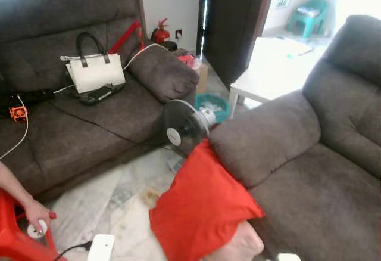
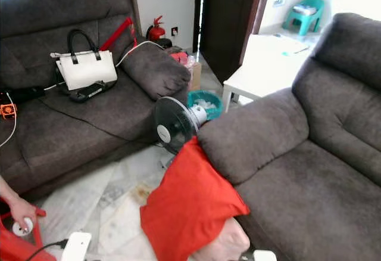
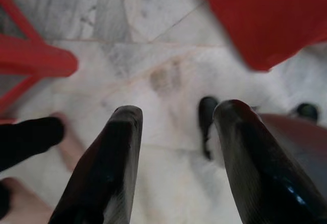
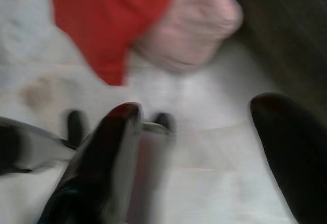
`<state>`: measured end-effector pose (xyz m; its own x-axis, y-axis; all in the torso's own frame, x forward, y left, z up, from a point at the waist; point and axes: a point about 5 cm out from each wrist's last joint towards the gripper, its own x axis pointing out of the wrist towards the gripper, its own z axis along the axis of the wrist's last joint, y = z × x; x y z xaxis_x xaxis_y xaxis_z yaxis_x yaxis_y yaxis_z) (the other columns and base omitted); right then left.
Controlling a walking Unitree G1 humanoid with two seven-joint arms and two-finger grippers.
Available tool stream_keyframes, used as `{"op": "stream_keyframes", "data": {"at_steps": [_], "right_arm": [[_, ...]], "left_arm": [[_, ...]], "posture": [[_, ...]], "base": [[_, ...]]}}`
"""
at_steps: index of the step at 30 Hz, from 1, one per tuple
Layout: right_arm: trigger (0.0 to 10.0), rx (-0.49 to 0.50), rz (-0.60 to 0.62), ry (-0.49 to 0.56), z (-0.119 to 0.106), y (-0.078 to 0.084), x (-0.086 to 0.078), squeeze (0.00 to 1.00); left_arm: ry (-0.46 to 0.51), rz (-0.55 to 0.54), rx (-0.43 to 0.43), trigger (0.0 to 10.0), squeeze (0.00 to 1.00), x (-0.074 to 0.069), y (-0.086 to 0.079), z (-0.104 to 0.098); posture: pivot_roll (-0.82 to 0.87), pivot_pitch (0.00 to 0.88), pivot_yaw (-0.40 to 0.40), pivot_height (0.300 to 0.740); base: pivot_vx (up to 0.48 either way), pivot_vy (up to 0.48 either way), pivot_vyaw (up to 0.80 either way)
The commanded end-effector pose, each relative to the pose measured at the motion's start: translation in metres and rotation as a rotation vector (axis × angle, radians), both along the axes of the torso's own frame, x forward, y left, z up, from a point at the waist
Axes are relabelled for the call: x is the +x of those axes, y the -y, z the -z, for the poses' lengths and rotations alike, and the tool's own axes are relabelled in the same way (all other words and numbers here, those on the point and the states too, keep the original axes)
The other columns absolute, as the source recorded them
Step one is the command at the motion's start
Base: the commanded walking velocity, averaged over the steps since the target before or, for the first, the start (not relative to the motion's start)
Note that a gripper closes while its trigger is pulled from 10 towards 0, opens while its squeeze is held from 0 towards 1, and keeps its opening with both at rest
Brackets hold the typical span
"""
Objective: Move the pillow to the sofa from floor
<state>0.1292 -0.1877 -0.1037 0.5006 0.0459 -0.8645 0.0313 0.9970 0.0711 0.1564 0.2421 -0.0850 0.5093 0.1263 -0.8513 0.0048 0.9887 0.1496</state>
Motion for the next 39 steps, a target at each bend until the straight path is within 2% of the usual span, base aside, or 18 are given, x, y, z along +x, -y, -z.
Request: {"op": "stream_keyframes", "data": {"at_steps": [1,13,16,18,35,39], "right_arm": [[10.0,-0.032,0.017,-0.022,0.0007,0.0144,-0.0085,0.0],[10.0,-0.053,-0.032,-0.003,-0.0006,0.0144,-0.0058,0.0],[10.0,-0.046,-0.022,-0.003,-0.0004,0.0142,-0.0062,0.0],[10.0,-0.026,0.008,-0.01,0.0002,0.0136,-0.0075,0.0],[10.0,-0.035,0.016,-0.008,0.0003,0.0144,-0.0081,0.0],[10.0,-0.035,0.015,0.003,-0.0001,0.0139,-0.0076,0.0]], "left_arm": [[0.022,0.018,-0.027,10.0,0.0,0.0089,0.0123,-0.0007],[0.022,0.017,-0.025,10.0,0.0,0.0088,0.0119,-0.0007],[0.022,0.017,-0.025,10.0,0.0,0.0089,0.0119,-0.0007],[0.022,0.018,-0.025,10.0,0.0,0.0089,0.012,-0.0007],[0.034,0.029,-0.021,10.0,0.0,0.0095,0.0122,-0.0012],[0.106,0.064,0.088,10.0,0.0,0.0152,0.008,-0.0063]], "posture": [[0.07,0.013,-0.051,0.74],[0.08,0.015,-0.05,0.74],[0.08,0.015,-0.05,0.74],[0.08,0.015,-0.05,0.74],[0.08,0.012,-0.049,0.74],[0.1,0.006,-0.047,0.74]], "base": [[0.274,0.0,-0.8],[0.274,0.0,0.11],[0.275,0.0,0.8],[0.277,0.0,0.0],[0.259,0.0,0.0],[0.0,0.0,0.0]]}}
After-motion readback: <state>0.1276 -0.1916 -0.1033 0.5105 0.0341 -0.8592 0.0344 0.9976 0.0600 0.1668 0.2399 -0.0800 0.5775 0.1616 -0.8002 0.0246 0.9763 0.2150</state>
